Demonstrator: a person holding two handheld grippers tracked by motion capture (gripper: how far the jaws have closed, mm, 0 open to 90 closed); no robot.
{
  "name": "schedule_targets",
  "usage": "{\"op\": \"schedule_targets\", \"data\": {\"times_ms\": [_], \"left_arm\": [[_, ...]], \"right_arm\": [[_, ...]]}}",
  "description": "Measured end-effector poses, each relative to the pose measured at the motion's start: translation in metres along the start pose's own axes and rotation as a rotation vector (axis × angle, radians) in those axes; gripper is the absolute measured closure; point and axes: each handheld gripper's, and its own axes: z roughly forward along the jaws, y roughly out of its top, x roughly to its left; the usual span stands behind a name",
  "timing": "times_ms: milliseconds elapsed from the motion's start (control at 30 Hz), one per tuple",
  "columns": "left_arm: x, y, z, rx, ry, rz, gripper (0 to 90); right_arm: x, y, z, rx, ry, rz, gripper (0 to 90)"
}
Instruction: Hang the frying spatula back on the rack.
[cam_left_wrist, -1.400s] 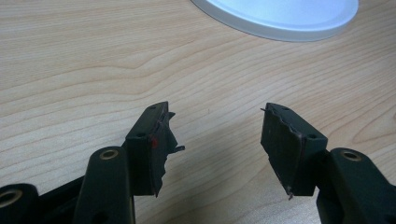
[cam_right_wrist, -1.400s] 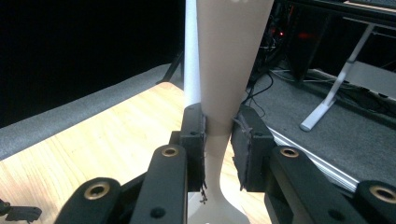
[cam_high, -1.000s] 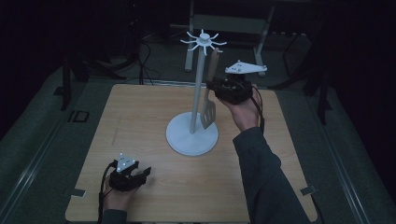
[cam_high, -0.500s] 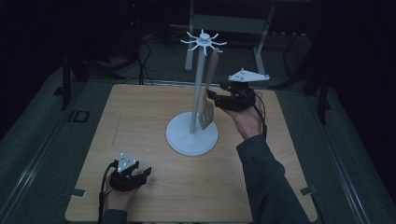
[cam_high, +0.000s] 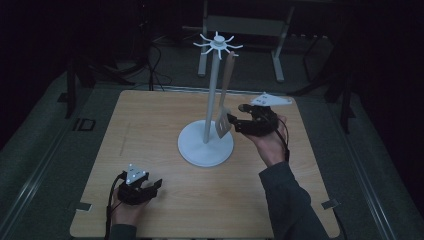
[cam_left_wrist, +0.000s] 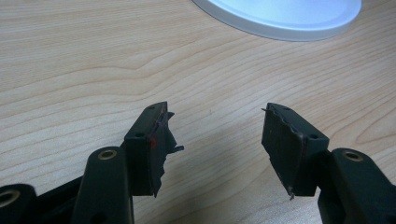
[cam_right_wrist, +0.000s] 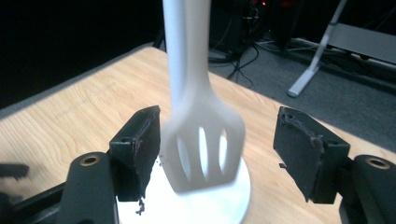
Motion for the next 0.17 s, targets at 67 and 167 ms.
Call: {"op": "schedule_targets", "data": {"times_ms": [67, 167], "left_arm": [[0.000, 0.000, 0.000, 0.001, 0.001, 0.000, 41.7], [0.001, 0.000, 0.000, -0.001, 0.002, -0.002, 41.5]], "right_arm": [[-0.002, -0.011, -0.003, 0.012, -0.008, -0.001, 31.6], [-0.006, -0.036, -0.007, 0.049, -0.021, -0.007, 31.6]]}}
